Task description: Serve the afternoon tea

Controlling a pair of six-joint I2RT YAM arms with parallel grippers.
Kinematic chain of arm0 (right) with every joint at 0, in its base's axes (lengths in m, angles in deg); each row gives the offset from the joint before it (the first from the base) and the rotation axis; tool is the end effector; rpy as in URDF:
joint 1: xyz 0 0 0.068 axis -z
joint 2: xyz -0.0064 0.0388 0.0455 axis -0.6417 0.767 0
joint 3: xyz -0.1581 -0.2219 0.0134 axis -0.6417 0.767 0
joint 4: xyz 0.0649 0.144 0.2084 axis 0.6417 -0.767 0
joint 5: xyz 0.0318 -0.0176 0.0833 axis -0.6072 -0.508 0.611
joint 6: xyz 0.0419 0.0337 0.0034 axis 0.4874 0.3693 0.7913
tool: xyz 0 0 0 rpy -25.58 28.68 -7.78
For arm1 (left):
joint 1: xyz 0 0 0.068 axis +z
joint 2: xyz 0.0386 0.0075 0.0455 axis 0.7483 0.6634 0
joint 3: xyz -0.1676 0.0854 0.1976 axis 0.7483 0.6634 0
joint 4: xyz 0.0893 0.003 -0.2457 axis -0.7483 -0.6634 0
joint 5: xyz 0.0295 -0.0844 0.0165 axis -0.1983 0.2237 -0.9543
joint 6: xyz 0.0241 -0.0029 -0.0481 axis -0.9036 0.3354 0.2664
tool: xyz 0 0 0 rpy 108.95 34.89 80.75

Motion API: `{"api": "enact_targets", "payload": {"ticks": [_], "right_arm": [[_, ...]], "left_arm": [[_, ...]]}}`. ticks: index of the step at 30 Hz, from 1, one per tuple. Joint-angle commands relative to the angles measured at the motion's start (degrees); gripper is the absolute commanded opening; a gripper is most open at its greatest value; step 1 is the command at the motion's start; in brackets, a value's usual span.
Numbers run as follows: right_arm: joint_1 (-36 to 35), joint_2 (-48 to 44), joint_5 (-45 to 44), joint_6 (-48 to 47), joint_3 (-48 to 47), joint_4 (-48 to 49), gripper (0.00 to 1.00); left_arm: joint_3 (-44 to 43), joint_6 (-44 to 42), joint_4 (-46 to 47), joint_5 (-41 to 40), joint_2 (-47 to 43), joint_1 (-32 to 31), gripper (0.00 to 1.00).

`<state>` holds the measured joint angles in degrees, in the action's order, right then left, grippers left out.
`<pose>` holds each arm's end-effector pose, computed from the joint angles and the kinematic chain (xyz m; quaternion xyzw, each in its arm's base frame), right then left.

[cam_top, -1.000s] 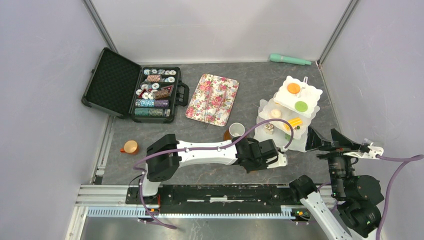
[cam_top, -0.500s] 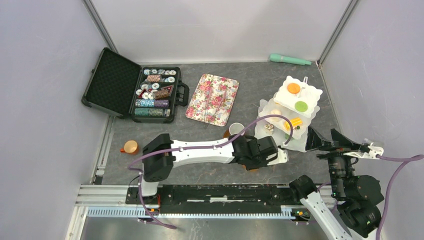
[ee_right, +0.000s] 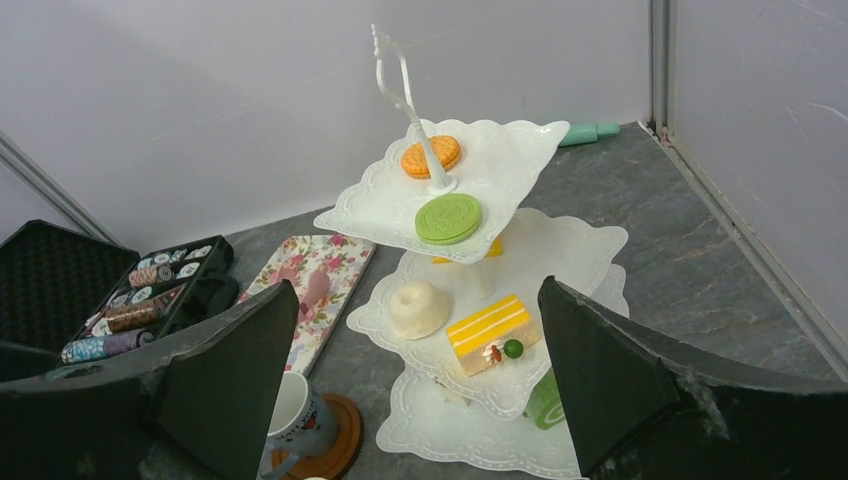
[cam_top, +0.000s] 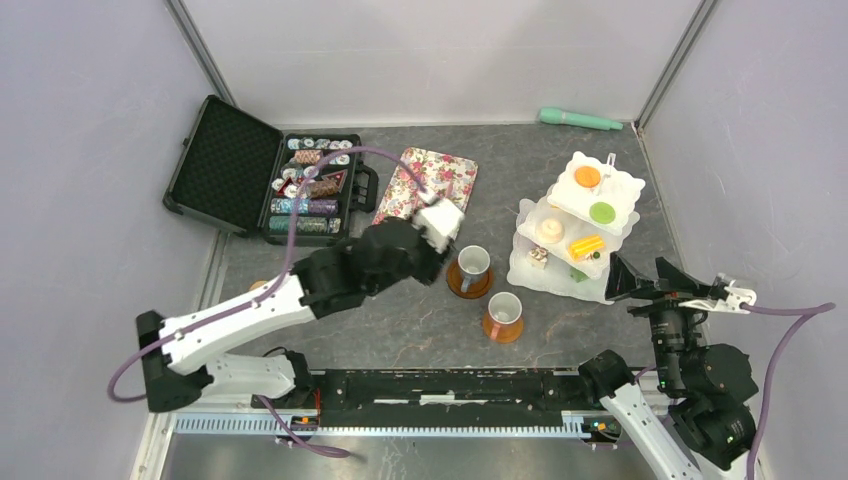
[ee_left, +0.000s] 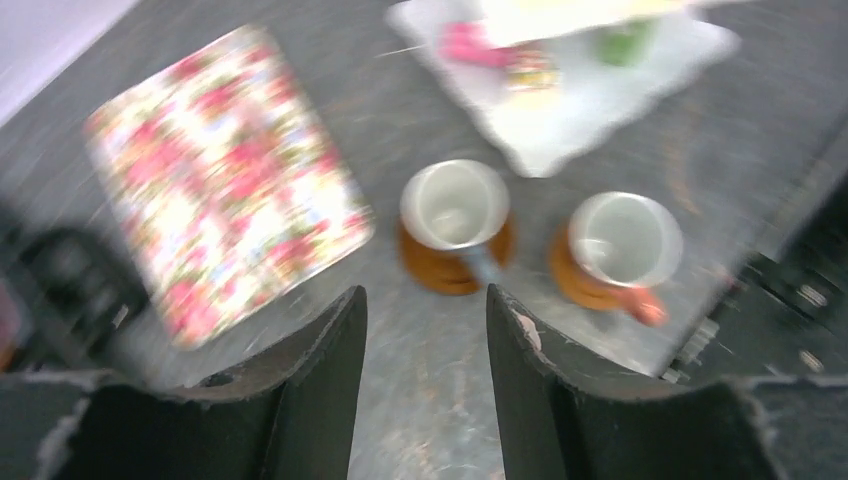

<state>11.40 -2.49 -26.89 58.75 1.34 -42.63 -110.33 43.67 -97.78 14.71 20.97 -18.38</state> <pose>0.0057 -0.0162 0.3465 0.1344 0.6318 0.1523 0.7480 0.1138 -0.2466 0.3676 0.4282 0.7276 -0.2074 0.4942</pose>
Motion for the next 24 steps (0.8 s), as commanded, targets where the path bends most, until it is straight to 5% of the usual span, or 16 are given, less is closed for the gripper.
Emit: {"api": "enact_targets", "payload": {"ticks": [1, 5, 9, 15, 18, 24], "right_arm": [[-0.4, -9.0, -0.1, 0.7, 1.0, 1.5, 0.98], [-0.4, -9.0, 0.2, 1.1, 1.8, 2.0, 0.98], [-0.4, -8.9, 0.8, 1.7, 2.2, 2.1, 0.98], [-0.4, -8.5, 1.5, 2.5, 2.3, 1.9, 0.98], [-0.4, -8.4, 1.6, 2.7, 2.3, 1.7, 0.98], [-0.4, -8.8, 1.4, 3.0, 2.2, 1.1, 0.98]], "left_arm": [[7.3, 19.1, -1.9, -22.0, -6.2, 10.0, 0.53], [13.3, 34.5, -12.4, -28.4, -9.5, 23.3, 0.51], [21.3, 48.9, -16.2, -33.9, -12.9, 30.3, 0.54], [32.7, 61.3, -8.7, -21.9, -15.2, 42.7, 0.51], [34.7, 64.3, -6.2, -14.1, -10.9, 48.3, 0.43], [34.1, 67.9, -5.5, -6.6, -1.7, 52.7, 0.12]]}}
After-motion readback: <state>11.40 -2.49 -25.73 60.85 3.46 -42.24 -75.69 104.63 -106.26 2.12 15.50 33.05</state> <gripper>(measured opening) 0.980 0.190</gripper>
